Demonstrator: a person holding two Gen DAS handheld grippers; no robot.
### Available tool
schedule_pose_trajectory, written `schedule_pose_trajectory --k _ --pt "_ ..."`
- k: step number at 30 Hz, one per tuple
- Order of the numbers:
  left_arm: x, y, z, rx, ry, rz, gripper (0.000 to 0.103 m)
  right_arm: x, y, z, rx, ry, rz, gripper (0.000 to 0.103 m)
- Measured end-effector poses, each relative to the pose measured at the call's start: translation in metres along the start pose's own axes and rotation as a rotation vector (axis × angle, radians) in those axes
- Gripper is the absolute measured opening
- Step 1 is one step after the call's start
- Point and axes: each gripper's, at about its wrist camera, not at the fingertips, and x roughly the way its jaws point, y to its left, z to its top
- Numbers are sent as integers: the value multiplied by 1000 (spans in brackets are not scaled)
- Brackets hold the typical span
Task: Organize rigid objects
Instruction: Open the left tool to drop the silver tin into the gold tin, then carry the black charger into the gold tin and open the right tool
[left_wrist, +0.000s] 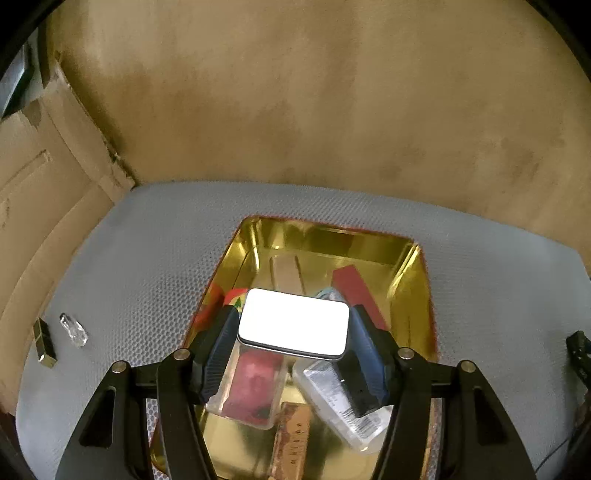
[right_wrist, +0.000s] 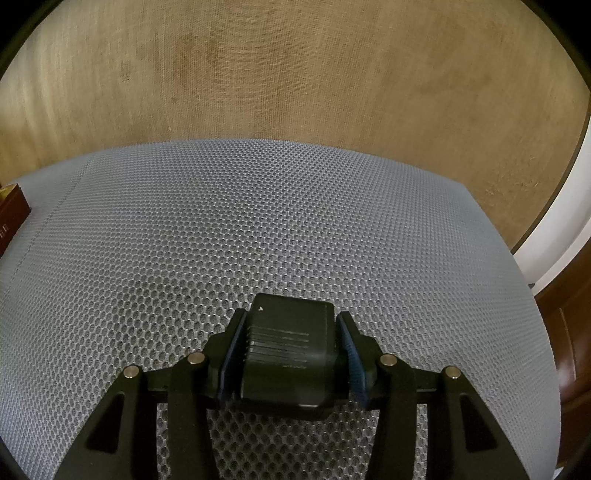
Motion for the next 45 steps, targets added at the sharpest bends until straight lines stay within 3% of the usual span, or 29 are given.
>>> schedule_pose_trajectory --k 9,21,25,37,45 --pt "18 7 -14 -5 48 -1 58 -1 4 -4 -3 0 -6 50" --pt "21 18 -13 -30 47 -53 59 -2 11 -6 -24 -4 -33 50" --pt "14 17 -15 -11 38 -65 65 -3 14 -7 -43 -7 -53 49" --pt "-46 13 -43 98 -140 39 80 -7 30 -8 -72 -14 -83 49" --pt "-44 10 -59 155 -125 111 83 -22 63 -4 -110 -3 -102 49"
